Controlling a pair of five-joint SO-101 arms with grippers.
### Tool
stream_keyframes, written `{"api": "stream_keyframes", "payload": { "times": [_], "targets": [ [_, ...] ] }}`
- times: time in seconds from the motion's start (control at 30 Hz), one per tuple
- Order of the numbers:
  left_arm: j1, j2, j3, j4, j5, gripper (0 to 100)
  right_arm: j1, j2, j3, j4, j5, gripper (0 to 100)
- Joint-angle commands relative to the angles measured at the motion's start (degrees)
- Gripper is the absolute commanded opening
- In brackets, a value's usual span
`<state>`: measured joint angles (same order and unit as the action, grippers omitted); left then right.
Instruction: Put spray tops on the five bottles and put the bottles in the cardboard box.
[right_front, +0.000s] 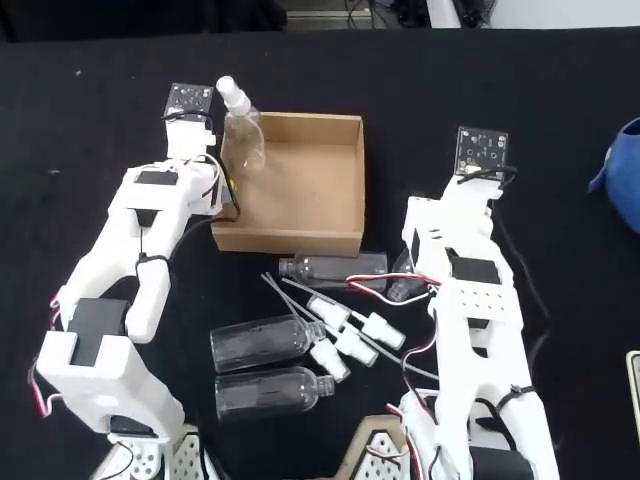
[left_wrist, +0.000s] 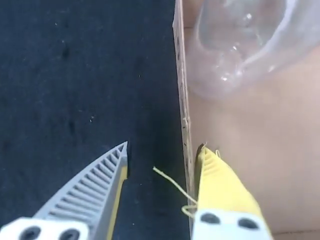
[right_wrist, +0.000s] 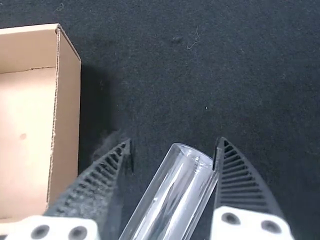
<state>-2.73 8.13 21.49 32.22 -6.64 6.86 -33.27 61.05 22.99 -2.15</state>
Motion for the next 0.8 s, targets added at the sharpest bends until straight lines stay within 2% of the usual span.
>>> {"api": "stream_keyframes", "payload": {
  "times": [0.0,0.17,0.37,0.57,0.77],
  "targets": [
    [-1.71,-1.23,-0.84,-0.62,-0.62,11,0.70,-2.51,-0.84,-1.49,-0.35,24.0],
    [-2.77,-1.23,-0.57,-0.44,-0.44,11,0.70,-2.51,-0.84,-1.49,-0.35,24.0],
    [-2.33,-1.23,-1.10,3.52,-0.26,11,0.70,-2.51,-0.84,-1.49,-0.35,24.0],
    [-2.24,-1.23,-1.19,0.35,-0.26,11,-0.79,-2.51,-1.54,-0.88,-2.37,24.0],
    [-2.15,-1.23,-1.01,-1.49,-0.18,11,-4.66,-2.33,-9.89,8.97,-5.01,24.0]
  ]
}}
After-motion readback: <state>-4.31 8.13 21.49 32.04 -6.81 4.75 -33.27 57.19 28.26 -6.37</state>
